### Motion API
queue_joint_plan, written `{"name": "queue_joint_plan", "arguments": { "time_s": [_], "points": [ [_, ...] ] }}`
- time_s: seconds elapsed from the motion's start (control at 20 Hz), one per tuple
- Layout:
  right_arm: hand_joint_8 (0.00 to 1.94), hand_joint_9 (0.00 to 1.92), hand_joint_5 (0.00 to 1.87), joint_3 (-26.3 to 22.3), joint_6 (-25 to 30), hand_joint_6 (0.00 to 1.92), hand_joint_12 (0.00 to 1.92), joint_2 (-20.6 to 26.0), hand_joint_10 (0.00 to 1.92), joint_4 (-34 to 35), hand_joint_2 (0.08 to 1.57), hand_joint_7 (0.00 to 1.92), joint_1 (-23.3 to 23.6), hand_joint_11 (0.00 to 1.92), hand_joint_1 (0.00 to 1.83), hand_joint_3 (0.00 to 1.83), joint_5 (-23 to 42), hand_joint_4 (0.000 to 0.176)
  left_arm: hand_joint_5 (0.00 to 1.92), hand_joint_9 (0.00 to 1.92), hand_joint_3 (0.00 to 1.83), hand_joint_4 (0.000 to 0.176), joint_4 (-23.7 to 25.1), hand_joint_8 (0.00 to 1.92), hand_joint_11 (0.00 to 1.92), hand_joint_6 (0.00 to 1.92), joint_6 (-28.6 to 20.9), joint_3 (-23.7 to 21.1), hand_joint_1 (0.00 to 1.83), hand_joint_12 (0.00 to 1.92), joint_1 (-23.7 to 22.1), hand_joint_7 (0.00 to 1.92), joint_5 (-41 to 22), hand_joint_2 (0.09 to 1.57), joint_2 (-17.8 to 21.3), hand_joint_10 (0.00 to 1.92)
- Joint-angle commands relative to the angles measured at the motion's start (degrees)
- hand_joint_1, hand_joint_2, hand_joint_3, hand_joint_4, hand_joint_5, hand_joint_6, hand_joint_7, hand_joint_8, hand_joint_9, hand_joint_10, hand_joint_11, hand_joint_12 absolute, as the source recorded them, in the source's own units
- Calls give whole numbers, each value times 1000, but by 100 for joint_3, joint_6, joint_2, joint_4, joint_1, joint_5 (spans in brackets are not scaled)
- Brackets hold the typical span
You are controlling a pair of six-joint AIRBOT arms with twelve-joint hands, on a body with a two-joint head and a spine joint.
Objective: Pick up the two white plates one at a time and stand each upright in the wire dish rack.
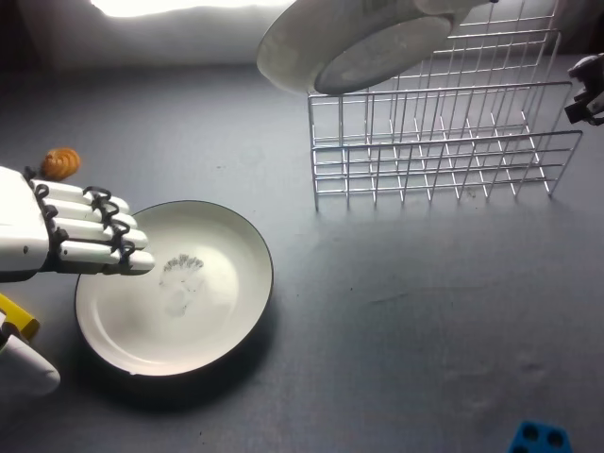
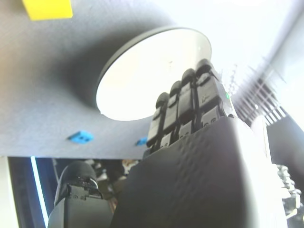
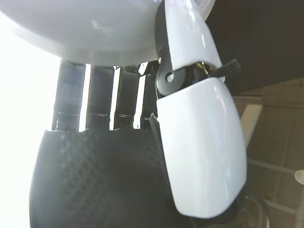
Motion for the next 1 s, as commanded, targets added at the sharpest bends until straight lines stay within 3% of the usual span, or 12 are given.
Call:
{"name": "queue_joint_plan", "arguments": {
  "time_s": [0.0, 0.95],
  "points": [
    [896, 941, 976, 53, 94, 1016, 1191, 25, 1129, 175, 1103, 976, 50, 780, 1374, 1, 890, 0, 0, 0, 0, 0, -257, 0, 0, 0, 13, 30, 0, 0, 5, 0, -49, 1013, -1, 0],
    [878, 938, 979, 416, -395, 1023, 1170, 23, 1113, 1131, 1101, 994, -212, 776, 1375, 0, 1053, 0, 0, 0, 0, 0, -253, 0, 0, 0, 72, 242, 0, 0, 97, 0, 106, 1011, -114, 0]
  ]
}}
